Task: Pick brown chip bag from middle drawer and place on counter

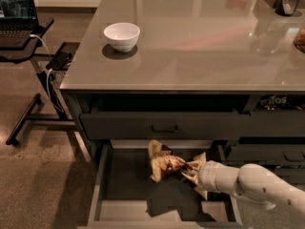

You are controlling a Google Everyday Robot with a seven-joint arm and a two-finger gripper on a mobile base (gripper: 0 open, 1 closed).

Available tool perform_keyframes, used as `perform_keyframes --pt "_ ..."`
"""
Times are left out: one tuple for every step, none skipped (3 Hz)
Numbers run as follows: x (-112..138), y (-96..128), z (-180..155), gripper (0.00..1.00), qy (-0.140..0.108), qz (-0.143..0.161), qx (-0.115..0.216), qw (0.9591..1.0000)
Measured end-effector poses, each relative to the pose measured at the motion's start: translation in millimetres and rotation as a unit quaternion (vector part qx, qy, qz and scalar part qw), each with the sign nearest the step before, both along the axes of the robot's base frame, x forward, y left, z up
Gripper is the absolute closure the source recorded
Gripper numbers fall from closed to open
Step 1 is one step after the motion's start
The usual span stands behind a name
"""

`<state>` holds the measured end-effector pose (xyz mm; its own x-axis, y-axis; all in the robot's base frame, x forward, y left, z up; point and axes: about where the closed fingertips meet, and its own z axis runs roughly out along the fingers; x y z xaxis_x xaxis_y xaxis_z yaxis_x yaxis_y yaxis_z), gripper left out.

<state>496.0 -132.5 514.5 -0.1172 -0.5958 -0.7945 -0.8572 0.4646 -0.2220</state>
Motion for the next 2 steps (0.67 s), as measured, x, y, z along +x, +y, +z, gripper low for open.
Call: perform_keyframes --pt "-12 -21 59 1.00 -0.042 0.003 -0.008 0.9991" --pt "-28 -34 124 1.00 -0.086 0.014 -0.027 0.9958"
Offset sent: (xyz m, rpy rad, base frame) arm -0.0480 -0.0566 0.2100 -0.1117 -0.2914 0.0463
